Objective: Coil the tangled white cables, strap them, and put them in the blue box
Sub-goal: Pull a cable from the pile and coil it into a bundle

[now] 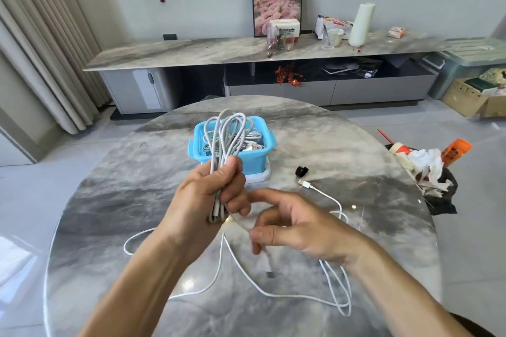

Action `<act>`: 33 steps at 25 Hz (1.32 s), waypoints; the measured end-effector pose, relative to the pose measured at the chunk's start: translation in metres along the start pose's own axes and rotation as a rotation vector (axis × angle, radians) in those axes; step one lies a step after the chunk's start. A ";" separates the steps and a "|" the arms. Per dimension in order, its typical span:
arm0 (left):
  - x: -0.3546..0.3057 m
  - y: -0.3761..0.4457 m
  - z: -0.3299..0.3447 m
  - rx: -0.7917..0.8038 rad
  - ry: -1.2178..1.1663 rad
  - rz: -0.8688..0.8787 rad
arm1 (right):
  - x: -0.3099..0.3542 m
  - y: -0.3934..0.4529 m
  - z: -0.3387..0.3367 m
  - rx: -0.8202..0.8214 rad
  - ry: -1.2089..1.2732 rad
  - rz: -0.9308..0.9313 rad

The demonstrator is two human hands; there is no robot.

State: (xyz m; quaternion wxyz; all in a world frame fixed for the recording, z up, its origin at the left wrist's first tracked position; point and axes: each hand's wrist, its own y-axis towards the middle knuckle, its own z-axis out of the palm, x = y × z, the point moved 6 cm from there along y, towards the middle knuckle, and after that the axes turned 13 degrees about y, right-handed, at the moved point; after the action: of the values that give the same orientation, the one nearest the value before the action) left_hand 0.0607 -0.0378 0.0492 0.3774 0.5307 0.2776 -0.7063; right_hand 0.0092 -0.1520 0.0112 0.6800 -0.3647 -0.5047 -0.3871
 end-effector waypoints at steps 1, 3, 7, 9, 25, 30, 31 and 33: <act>-0.001 -0.002 0.001 0.003 -0.002 -0.008 | 0.003 -0.001 -0.001 0.003 -0.041 0.010; -0.002 -0.003 0.000 -0.030 0.048 -0.011 | 0.011 -0.008 -0.009 0.017 -0.088 0.083; 0.008 0.002 -0.001 -0.161 0.292 -0.063 | 0.032 -0.024 -0.038 -0.169 -0.203 0.055; 0.016 0.002 0.008 -0.136 0.477 -0.061 | 0.042 -0.025 -0.049 -0.305 -0.183 -0.086; 0.054 -0.002 0.003 0.007 0.696 -0.233 | -0.024 -0.001 -0.020 -0.871 0.586 -0.287; 0.069 -0.009 0.023 0.141 0.569 -0.318 | -0.023 0.007 -0.006 -0.548 0.723 -0.071; 0.072 -0.012 0.028 0.203 0.530 -0.354 | -0.019 0.006 -0.008 -0.525 0.748 -0.060; 0.075 -0.016 0.040 0.295 0.418 -0.381 | -0.011 0.007 -0.015 -0.533 0.726 -0.038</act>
State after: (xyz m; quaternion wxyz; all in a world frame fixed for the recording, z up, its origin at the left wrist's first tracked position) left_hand 0.0143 -0.0787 -0.0118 0.0920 0.6520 0.3382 -0.6724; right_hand 0.0191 -0.1611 -0.0039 0.6879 -0.3584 -0.1230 -0.6190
